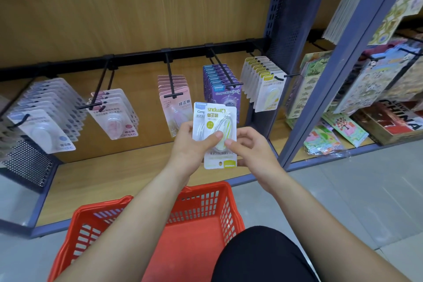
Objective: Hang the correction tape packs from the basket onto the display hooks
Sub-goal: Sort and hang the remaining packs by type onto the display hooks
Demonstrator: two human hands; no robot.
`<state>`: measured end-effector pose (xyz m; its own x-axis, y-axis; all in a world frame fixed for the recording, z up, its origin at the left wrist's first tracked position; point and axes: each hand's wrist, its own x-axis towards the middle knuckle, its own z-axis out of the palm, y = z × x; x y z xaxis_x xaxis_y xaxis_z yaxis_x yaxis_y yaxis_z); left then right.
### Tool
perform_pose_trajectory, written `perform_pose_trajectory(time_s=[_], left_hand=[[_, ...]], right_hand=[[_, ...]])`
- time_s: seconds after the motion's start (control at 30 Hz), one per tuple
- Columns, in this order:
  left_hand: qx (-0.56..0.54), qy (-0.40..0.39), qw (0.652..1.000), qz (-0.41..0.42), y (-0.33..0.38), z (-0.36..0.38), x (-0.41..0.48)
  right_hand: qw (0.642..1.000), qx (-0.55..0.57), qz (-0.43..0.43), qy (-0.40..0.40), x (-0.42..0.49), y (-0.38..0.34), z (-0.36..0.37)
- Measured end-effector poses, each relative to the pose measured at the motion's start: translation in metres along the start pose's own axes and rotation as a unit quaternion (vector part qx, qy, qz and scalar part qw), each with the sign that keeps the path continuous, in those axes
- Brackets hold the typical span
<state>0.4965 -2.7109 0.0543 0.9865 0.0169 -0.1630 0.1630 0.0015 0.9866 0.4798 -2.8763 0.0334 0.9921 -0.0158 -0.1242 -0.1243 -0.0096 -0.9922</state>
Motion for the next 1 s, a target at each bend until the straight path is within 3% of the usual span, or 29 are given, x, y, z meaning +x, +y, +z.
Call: perform_pose_trajectory(time_s=[0.3,0.43,0.67,0.8,1.0], left_hand=[[0.01,-0.011,1.0,-0.005,0.003,-0.012,0.003],[0.028,-0.032,0.999,-0.014,0.003,-0.013,0.001],[0.028,-0.062,0.997,-0.047,0.004,-0.007,-0.006],[0.001,-0.021,0.999,-0.025,0.004,-0.004,-0.007],[0.015,-0.045,0.999,0.009,0.0,-0.001,-0.005]], right_hand=[[0.995,-0.047,-0.017,-0.082,0.003,-0.006,-0.017],[0.999,-0.039,-0.004,-0.036,0.014,-0.01,-0.023],[0.987,0.075,0.013,0.139,0.015,-0.005,-0.008],[0.987,0.116,0.032,0.105,0.001,0.001,0.012],[0.99,0.119,-0.011,0.068,0.003,-0.003,0.004]])
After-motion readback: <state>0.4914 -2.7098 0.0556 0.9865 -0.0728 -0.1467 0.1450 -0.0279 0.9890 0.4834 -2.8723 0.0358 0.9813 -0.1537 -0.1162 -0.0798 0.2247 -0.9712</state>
